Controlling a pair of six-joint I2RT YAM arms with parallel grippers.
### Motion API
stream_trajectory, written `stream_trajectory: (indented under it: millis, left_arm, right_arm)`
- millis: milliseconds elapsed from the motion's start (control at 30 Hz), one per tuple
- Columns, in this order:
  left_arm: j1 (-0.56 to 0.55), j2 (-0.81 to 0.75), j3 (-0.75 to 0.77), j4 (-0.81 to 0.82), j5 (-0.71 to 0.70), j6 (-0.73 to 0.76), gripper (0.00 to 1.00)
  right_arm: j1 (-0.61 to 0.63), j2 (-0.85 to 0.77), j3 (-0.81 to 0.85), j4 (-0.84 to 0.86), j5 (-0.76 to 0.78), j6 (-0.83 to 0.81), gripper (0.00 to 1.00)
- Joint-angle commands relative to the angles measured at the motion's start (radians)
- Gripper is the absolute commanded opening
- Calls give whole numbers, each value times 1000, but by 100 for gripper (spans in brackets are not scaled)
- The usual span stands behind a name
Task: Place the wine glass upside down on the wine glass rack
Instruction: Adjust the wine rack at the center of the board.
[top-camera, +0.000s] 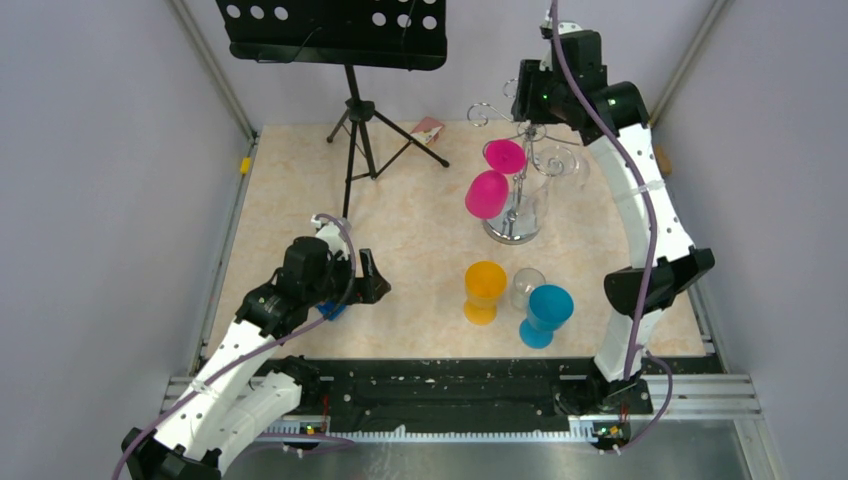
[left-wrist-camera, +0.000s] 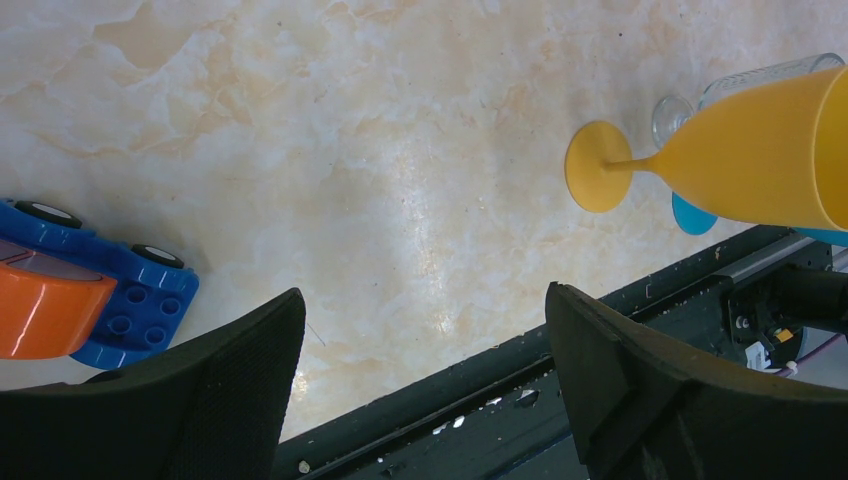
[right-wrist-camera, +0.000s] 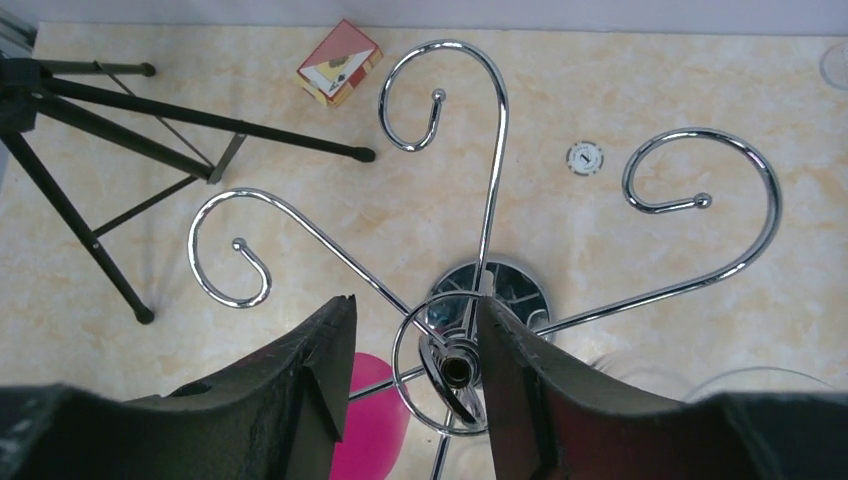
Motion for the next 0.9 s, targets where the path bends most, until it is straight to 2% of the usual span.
stream_trajectory:
  millis: [0, 67, 233, 367, 533, 800, 833, 867]
  left_arm:
    - [3, -21, 6, 33, -6, -3, 92]
    - [3, -21, 5, 33, -6, -4, 92]
    - [3, -23, 6, 34, -5, -4, 92]
    - [3, -26, 6, 33, -7, -4, 92]
    - [3, -29, 5, 32, -7, -4, 92]
    - [4, -13, 31, 30, 18, -6, 93]
    - [3, -4, 41, 30, 24, -7, 92]
    - [3, 4, 56, 33, 30, -11, 93]
  right_arm:
    - [5, -23, -36, 66, -19, -29, 48]
    - [5, -24, -48, 68, -18, -33, 47]
    - [5, -40, -85, 104, -42, -67, 32]
    - [4, -72, -150, 155, -65, -104, 15]
    - [-26, -116, -230, 213, -133, -138, 0]
    - [-81, -135, -277, 232, -275, -185, 0]
    - [-82, -134, -277, 227, -280, -194, 6]
    - [-81, -135, -277, 226, -284, -198, 18]
